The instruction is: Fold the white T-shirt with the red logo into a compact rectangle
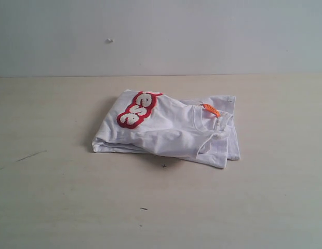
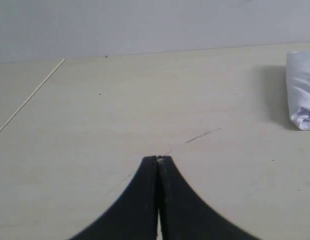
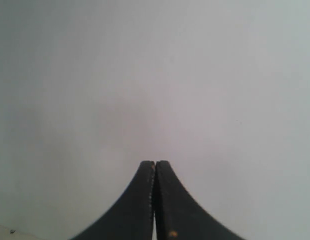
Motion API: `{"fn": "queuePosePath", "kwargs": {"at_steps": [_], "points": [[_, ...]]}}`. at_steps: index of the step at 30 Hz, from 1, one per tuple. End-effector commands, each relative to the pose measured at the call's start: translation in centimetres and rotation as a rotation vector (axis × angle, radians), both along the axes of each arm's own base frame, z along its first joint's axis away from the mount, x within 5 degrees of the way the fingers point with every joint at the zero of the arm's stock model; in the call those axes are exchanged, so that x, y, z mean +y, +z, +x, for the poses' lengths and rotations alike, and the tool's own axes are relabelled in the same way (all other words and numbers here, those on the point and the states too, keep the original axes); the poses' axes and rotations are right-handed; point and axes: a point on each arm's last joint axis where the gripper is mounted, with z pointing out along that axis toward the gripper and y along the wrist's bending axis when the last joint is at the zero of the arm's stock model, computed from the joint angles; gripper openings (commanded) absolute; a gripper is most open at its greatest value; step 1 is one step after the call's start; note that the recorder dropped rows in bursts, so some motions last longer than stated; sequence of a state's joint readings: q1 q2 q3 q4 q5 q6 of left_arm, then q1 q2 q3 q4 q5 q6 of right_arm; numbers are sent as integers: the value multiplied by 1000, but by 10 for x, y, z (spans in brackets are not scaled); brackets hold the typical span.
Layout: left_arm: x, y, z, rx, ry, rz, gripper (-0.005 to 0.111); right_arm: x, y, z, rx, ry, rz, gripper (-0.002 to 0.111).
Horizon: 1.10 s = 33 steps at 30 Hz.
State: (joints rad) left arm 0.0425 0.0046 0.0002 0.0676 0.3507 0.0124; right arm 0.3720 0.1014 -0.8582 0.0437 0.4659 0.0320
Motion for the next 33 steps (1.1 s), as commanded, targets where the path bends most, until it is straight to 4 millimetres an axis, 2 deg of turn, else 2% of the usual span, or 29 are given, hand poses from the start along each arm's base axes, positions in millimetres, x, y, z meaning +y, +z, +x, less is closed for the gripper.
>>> {"fn": "queuePosePath", "kwargs": {"at_steps": [1,4,9,17,23,31,33], "points": [[0,0,0,-5,4,-9,0,1,0,4,-178,-64,-39,0],[0,0,0,2,4,-10,0,4,-8,9,-352,-166,-15,0],[0,0,0,2,4,-10,0,11,-31,17,-389,-386,-89,0],[0,0,0,2,4,-10,0,14,-77,48,-274,-547,-216,0],[0,0,0,2,4,-10,0,12,-123,70,-120,-538,-102,0],[0,0,0,2,4,-10,0,9,-195,93,100,-538,-179,0],[0,0,0,2,4,-10,0,9,-200,94,129,-537,-181,0]]}}
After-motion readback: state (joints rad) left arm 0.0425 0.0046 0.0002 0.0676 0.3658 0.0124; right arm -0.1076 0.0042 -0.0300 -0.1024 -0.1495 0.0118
